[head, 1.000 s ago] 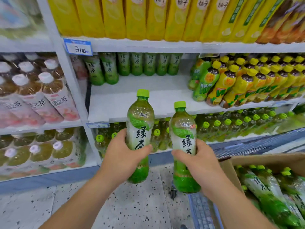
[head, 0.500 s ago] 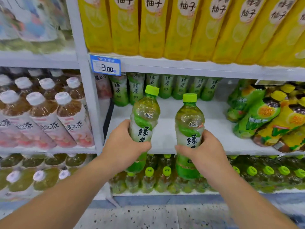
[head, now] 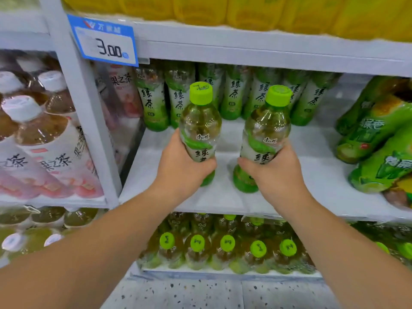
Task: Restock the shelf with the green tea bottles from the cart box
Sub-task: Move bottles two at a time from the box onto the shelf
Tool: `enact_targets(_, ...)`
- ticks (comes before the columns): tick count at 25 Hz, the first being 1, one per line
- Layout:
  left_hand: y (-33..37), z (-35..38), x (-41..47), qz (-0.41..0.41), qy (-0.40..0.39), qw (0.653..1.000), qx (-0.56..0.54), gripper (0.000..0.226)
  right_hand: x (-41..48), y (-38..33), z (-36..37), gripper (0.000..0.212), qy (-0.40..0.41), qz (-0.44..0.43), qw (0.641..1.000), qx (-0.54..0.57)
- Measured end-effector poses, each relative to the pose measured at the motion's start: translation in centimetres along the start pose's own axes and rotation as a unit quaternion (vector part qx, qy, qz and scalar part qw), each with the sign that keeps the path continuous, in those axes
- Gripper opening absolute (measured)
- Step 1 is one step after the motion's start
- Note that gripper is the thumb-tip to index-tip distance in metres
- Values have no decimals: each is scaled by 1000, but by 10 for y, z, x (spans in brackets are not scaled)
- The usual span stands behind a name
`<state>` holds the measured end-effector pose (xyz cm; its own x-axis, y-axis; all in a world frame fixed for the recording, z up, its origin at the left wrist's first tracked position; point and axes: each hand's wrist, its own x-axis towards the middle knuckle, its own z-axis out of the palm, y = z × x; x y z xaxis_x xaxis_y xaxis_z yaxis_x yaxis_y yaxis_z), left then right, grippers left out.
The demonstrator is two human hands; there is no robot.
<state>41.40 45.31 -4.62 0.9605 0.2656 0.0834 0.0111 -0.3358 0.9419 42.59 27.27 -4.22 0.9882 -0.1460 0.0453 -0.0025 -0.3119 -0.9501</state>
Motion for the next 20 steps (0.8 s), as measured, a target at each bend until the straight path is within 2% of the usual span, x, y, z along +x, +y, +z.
enact_targets(5, -12, 3, 19, 33, -32, 999, 9, 59, 7, 12, 4, 61, -41, 3, 999, 19)
enact_targets(9, -35, 2, 10, 28, -23, 994, 99, 54, -7, 29, -10, 60, -93, -11, 994, -60)
enact_targets(14, -38, 19, 37, 40, 34, 995, 90, 50, 33, 38, 5, 47, -48, -40, 995, -79)
enact_targets(20, -41, 37, 72, 76, 87, 981, 155, 52, 80, 46, 32, 44, -21, -53, 997, -47)
